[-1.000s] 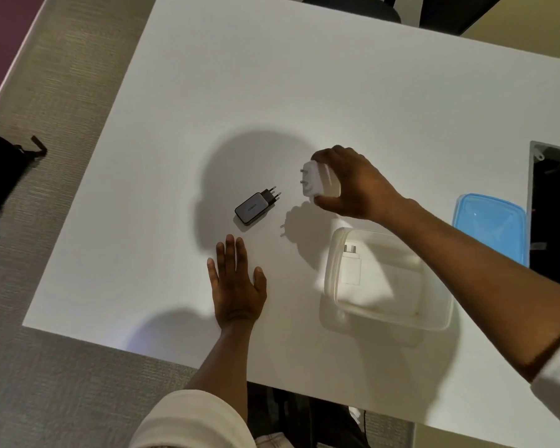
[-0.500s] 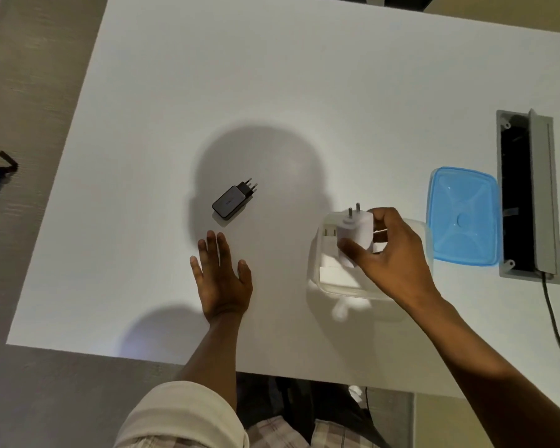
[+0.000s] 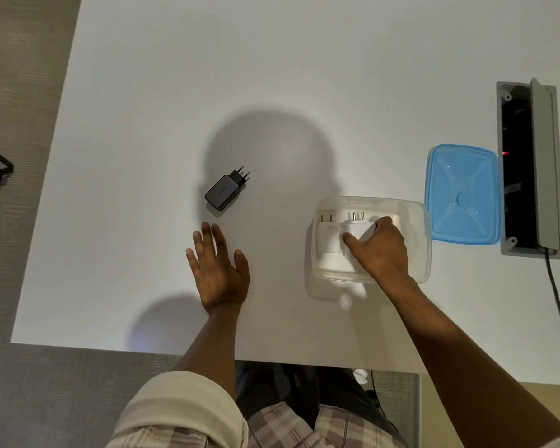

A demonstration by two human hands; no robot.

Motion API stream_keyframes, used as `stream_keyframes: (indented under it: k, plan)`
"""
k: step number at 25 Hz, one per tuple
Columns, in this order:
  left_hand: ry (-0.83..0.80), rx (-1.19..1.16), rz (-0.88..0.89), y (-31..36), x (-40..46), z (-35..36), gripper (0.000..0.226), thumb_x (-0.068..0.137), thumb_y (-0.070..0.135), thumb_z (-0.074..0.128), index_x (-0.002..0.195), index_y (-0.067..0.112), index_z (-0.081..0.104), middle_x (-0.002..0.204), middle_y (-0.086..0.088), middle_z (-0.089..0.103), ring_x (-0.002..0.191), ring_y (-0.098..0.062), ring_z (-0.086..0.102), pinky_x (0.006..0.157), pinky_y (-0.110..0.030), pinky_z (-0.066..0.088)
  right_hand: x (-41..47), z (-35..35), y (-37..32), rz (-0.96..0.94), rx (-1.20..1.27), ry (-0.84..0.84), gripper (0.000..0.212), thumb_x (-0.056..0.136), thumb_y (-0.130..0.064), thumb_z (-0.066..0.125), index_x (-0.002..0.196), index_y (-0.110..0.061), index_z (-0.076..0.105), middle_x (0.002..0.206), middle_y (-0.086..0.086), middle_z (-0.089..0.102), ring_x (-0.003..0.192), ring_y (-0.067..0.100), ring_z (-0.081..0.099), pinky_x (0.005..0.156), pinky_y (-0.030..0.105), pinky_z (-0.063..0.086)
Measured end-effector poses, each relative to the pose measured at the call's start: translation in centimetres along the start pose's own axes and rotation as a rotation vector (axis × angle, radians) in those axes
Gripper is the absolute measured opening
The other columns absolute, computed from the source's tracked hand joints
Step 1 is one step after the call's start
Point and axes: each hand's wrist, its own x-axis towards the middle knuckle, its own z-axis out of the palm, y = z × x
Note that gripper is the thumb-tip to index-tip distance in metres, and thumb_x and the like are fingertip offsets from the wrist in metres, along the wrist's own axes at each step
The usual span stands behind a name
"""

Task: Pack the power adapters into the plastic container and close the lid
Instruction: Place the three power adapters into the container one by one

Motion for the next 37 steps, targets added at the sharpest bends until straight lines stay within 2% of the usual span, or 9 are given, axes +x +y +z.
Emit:
stream_keyframes:
  k: [7,15,20,22,24,27,29,32,37]
  plan:
    - [0.005,-0.002,0.001,-0.3,0.0,0.5,0.069,0.098,0.045,0.026,0.159,0.020,0.005,0.168,-0.006,0.011,0.156,-0.027,0.008,0.126,-0.048,0.008,0.2,0.8,0.8,-0.055,0.026,0.010,0.063,0.085,-0.056,0.063,0.122,-0.006,0.053,0.113,0.013,0.065,0.104,0.032,0.062,0.080,0.034,0.045]
    - [-0.014,-0.002,-0.004,-0.1,0.1,0.4,0.070,0.098,0.042,0.030,0.159,0.018,0.007,0.168,-0.005,0.011,0.156,-0.027,0.008,0.126,-0.048,0.009,-0.2,0.3,0.8,-0.040,0.051,0.035,0.048,0.096,-0.045,0.052,0.119,-0.004,0.058,0.109,0.017,0.070,0.102,0.035,0.065,0.084,0.036,0.047]
    - [-0.015,0.018,0.026,-0.1,0.0,0.1,0.070,0.097,0.039,0.029,0.159,0.012,0.011,0.168,-0.009,0.012,0.155,-0.030,0.010,0.126,-0.050,0.007,-2.4,-1.2,-2.0,-0.195,0.019,0.252,0.039,0.094,-0.037,0.057,0.122,-0.010,0.054,0.117,0.013,0.061,0.098,0.029,0.062,0.075,0.030,0.041]
    - [-0.008,0.021,0.034,0.0,-0.2,-0.1,0.070,0.097,0.039,0.030,0.159,0.011,0.011,0.168,-0.010,0.012,0.155,-0.030,0.010,0.126,-0.051,0.009,-3.9,-1.5,-4.2,-0.290,0.072,0.286,0.035,0.092,-0.035,0.058,0.120,-0.014,0.053,0.112,0.008,0.060,0.089,0.022,0.059,0.072,0.029,0.042]
    - [-0.001,0.002,0.029,0.0,-0.3,-0.1,0.070,0.098,0.039,0.032,0.159,0.011,0.013,0.167,-0.010,0.014,0.155,-0.029,0.012,0.125,-0.051,0.009,-5.1,-0.9,-6.8,-0.344,0.118,0.241,0.033,0.091,-0.036,0.059,0.118,-0.018,0.053,0.098,0.001,0.061,0.079,0.016,0.055,0.070,0.029,0.040]
    - [-0.018,0.004,0.089,-1.2,0.1,-0.5,0.072,0.099,0.044,0.032,0.159,0.013,0.009,0.168,-0.008,0.012,0.155,-0.027,0.010,0.126,-0.048,0.009,-5.8,1.7,-10.8,-0.394,0.121,0.099,0.038,0.090,-0.038,0.061,0.119,-0.015,0.052,0.081,-0.002,0.062,0.078,0.019,0.060,0.068,0.028,0.039]
    - [-0.032,0.022,0.156,-2.9,1.2,-1.1,0.073,0.099,0.047,0.032,0.159,0.014,0.007,0.168,-0.006,0.010,0.156,-0.024,0.009,0.126,-0.047,0.009,-5.5,3.7,-13.4,-0.394,0.126,-0.022,0.047,0.089,-0.038,0.061,0.125,-0.011,0.049,0.091,0.008,0.070,0.088,0.026,0.066,0.072,0.030,0.044]
    - [-0.022,0.051,0.185,-5.9,3.3,-2.2,0.072,0.099,0.048,0.031,0.159,0.015,0.008,0.168,-0.006,0.011,0.156,-0.023,0.010,0.126,-0.049,0.010,-4.7,6.9,-16.9,-0.332,0.130,-0.138,0.058,0.087,-0.039,0.063,0.130,-0.006,0.043,0.112,0.018,0.068,0.101,0.034,0.065,0.075,0.031,0.042]
    - [0.005,0.025,0.158,-7.2,4.5,-2.6,0.072,0.099,0.048,0.031,0.159,0.016,0.010,0.168,-0.005,0.015,0.155,-0.023,0.013,0.126,-0.050,0.009,-4.4,10.9,-21.5,-0.261,0.106,-0.146,0.064,0.078,-0.042,0.069,0.124,-0.012,0.036,0.114,0.014,0.057,0.099,0.036,0.062,0.071,0.036,0.045]
